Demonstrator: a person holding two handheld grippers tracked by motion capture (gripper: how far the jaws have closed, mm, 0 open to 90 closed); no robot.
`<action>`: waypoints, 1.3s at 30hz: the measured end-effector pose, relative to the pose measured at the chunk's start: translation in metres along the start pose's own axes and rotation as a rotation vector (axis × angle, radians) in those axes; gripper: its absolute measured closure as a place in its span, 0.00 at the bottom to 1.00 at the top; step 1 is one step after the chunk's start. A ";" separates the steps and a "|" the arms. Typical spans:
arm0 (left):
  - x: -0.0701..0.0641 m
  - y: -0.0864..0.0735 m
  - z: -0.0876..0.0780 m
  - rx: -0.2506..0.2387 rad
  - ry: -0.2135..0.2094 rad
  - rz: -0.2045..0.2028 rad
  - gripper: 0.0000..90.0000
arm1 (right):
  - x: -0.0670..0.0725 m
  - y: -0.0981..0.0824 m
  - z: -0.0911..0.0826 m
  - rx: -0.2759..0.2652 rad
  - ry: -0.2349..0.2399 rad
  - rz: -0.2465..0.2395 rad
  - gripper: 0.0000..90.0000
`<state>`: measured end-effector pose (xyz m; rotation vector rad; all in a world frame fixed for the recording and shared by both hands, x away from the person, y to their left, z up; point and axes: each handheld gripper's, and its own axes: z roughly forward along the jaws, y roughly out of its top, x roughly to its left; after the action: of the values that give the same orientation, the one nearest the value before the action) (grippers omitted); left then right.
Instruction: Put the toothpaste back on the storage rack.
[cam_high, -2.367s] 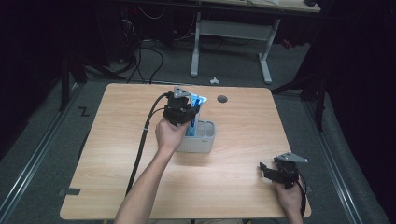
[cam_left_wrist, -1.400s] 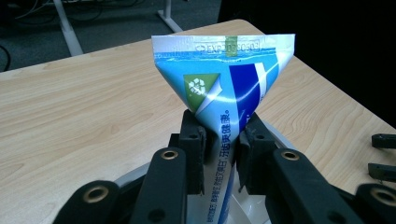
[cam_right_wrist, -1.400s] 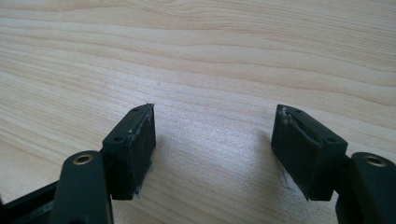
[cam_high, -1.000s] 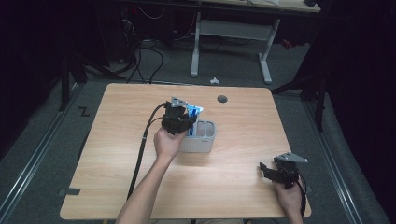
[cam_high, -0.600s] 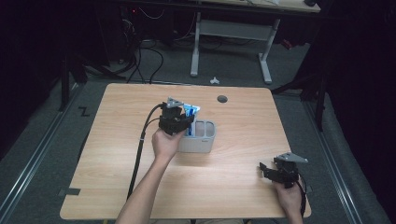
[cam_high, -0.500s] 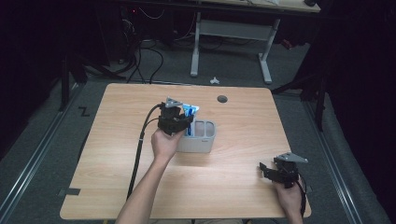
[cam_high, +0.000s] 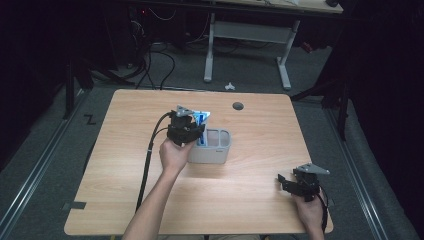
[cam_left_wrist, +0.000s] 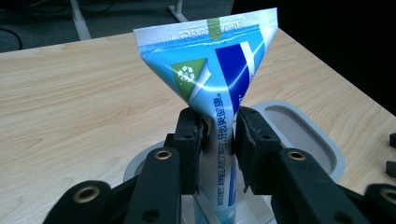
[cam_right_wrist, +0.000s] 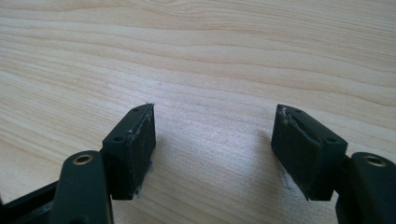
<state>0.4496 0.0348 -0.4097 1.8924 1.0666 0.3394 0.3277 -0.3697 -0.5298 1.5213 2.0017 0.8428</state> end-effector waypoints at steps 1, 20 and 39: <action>0.000 0.000 0.000 0.000 -0.001 -0.002 0.78 | 0.000 0.000 0.000 0.000 0.000 0.000 0.34; 0.003 -0.010 -0.019 -0.036 0.039 0.052 0.62 | 0.000 0.000 0.000 0.000 0.000 0.000 0.34; 0.006 -0.020 -0.036 -0.056 0.058 0.071 0.54 | 0.000 0.000 0.000 0.000 0.000 0.000 0.34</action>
<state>0.4211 0.0641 -0.4071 1.8832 1.0192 0.4631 0.3277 -0.3697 -0.5298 1.5215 2.0016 0.8428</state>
